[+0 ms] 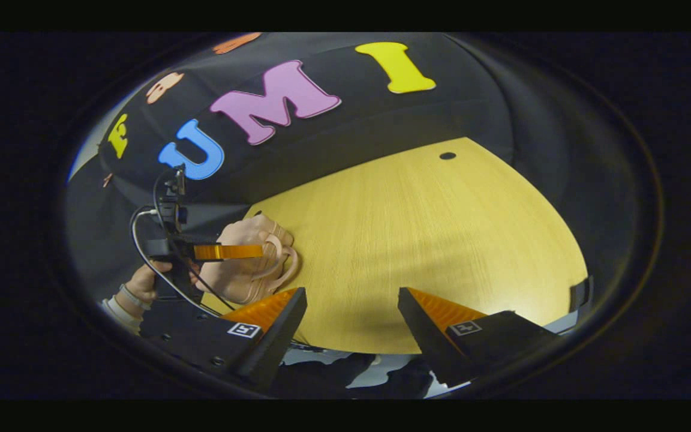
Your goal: First open the suitcase, pack the skin care products into it, and then close the suitcase.
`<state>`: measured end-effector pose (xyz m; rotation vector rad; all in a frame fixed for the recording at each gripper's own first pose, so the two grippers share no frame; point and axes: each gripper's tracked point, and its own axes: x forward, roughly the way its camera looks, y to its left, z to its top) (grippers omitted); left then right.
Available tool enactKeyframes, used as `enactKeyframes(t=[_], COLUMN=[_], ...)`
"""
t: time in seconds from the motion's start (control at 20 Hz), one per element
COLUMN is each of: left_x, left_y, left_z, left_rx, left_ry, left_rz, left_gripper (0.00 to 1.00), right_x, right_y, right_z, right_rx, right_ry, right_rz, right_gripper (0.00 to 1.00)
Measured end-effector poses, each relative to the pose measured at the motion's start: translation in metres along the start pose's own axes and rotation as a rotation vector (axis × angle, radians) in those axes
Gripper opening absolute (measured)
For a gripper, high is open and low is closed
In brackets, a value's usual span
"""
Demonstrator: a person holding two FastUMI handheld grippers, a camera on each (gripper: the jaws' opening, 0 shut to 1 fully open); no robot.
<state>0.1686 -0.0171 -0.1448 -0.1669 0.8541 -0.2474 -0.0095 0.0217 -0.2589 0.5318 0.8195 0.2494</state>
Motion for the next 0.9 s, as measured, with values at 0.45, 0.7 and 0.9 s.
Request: enactKeyframes(t=[0.45, 0.7, 0.9], left_x=[-0.196, -0.22, -0.222], left_y=[-0.093, -0.093, -0.09], left_z=[0.097, 0.111, 0.114], left_rx=[0.096, 0.131, 0.115], left_ry=[-0.627, -0.758, -0.794], left_rz=[0.212, 0.302, 0.304], left_gripper=[0.88, 0.88, 0.89], right_x=[-0.051, -0.111, -0.129], right_y=[0.062, 0.095, 0.106], right_z=[0.144, 0.203, 0.226], right_rx=[-0.339, -0.418, -0.475], right_ry=[-0.386, -0.623, -0.742], right_rz=[0.063, 0.029, -0.021], right_gripper=[0.97, 0.97, 0.96])
